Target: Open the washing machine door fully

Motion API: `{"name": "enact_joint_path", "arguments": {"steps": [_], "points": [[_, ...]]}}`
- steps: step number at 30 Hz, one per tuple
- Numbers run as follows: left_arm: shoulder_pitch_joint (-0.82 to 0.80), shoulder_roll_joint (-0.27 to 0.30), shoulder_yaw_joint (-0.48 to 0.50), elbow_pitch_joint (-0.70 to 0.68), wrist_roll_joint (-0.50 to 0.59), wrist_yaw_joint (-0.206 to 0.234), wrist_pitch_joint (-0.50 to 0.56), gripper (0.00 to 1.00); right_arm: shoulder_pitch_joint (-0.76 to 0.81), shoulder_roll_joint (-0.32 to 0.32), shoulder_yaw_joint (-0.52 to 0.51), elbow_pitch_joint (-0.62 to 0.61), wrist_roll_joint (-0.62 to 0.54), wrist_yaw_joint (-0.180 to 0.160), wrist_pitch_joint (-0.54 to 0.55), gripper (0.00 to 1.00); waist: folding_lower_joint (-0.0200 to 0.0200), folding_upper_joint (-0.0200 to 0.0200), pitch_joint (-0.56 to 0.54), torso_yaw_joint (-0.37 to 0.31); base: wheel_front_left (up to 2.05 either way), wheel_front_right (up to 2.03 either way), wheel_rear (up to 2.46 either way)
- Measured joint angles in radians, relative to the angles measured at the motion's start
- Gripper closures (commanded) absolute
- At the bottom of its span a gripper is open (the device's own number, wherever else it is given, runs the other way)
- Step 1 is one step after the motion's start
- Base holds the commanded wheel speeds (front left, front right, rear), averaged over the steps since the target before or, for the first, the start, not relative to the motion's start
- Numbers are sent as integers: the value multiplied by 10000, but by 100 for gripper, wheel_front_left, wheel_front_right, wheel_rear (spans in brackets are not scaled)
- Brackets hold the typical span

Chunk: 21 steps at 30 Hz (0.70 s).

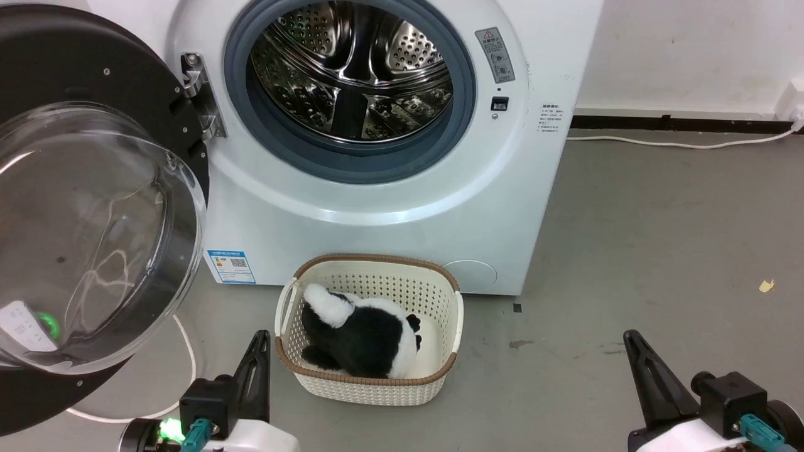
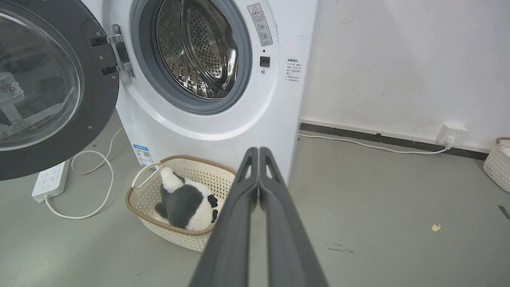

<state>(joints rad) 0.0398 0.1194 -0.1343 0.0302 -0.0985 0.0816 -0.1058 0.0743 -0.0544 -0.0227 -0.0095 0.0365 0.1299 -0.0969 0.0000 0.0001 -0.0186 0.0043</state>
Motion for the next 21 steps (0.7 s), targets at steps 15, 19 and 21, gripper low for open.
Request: {"name": "enact_joint_path", "arguments": {"steps": [15, 19, 21], "points": [[-38, -148, 364, -65, 211, -213, 265, 100, -165, 0, 52, 21, -105, 0, 274, 100, 0, -1, 52, -12, 0, 0, 0], [-47, -182, 481, -81, 278, -247, 353, 100, -228, 0, 71, 23, -107, 0, 353, 100, 0, -1, 65, -15, 0, 0, 0], [-49, -190, 497, -86, 291, -263, 362, 100, -229, 0, 73, 23, -107, 0, 380, 100, 0, -1, 69, -16, 0, 0, 0]]}}
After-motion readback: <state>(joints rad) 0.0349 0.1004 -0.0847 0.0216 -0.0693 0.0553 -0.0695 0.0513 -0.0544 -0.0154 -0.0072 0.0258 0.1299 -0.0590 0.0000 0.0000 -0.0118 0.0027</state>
